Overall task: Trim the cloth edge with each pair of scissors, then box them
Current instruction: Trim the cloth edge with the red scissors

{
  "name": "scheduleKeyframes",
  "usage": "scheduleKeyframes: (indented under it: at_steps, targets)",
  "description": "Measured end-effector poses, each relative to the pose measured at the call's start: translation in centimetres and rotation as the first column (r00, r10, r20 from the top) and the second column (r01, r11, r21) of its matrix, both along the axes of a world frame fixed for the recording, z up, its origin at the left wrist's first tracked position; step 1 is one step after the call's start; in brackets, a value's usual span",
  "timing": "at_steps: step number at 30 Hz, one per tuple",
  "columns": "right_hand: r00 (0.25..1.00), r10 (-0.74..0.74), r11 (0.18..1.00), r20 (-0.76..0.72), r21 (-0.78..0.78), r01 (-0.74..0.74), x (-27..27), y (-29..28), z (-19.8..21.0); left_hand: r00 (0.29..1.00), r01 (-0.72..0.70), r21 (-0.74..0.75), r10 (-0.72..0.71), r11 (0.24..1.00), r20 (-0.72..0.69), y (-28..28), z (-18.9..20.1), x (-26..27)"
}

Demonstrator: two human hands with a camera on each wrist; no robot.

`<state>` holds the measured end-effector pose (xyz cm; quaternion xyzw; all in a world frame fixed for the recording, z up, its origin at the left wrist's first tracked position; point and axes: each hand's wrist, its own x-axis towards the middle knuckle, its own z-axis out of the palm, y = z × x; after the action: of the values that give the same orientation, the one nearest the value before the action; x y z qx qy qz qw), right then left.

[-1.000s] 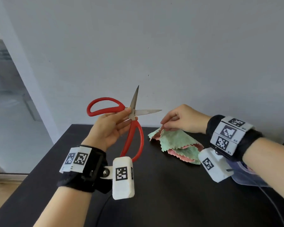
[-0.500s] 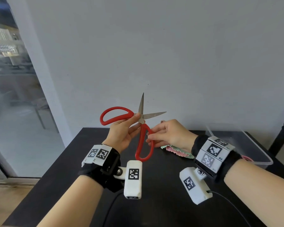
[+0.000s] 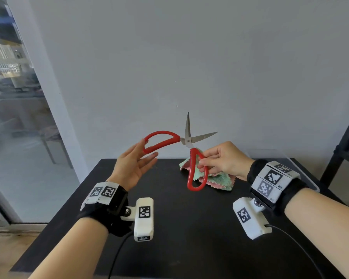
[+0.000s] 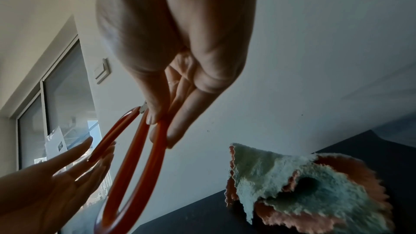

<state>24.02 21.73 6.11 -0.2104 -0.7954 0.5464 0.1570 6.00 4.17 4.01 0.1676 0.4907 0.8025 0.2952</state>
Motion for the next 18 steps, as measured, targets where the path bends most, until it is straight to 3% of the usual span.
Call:
scheduleKeyframes:
  at_steps: [5, 12, 18]
  targets:
    - [0.999, -0.035, 0.999, -0.03, 0.014, 0.035, 0.5, 0.4, 0.0, 0.995, 0.013, -0.08, -0.021, 0.997, -0.1, 0.2, -0.2, -0.1]
    - [0.992, -0.089, 0.996, -0.089, -0.001, 0.089, 0.8, 0.7, 0.4, 0.96, 0.127, -0.248, -0.181, 0.96, -0.212, 0.8, -0.2, 1.7]
    - [0.989, -0.112, 0.994, -0.092, -0.017, 0.111, 0.8, 0.8, 0.1, 0.935, 0.178, -0.3, -0.256, 0.937, -0.246, 1.5, 0.5, 2.8]
